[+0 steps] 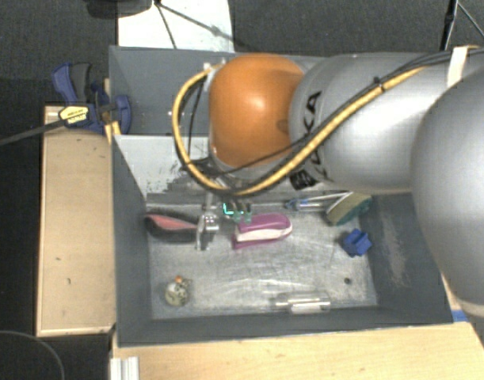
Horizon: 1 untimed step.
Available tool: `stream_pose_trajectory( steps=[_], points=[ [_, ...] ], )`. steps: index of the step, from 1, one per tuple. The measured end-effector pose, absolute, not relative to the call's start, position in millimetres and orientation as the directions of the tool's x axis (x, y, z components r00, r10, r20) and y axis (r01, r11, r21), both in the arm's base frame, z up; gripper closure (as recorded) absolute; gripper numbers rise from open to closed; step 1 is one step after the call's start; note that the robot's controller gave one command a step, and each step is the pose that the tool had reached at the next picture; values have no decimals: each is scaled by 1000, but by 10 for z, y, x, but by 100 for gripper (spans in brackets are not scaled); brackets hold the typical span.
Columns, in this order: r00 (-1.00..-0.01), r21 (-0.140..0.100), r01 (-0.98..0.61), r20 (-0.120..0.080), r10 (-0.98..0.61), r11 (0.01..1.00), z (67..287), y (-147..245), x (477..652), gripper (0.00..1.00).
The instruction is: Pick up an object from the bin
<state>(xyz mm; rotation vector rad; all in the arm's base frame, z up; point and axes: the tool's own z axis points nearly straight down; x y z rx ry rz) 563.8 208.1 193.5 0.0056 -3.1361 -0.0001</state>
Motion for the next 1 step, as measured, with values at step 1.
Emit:
stream_pose_trajectory(
  steps=[1],
  points=[
    [-994, -2, 113, 5, 113, 994, 777, 1964, 5834, 0]
  ],
)
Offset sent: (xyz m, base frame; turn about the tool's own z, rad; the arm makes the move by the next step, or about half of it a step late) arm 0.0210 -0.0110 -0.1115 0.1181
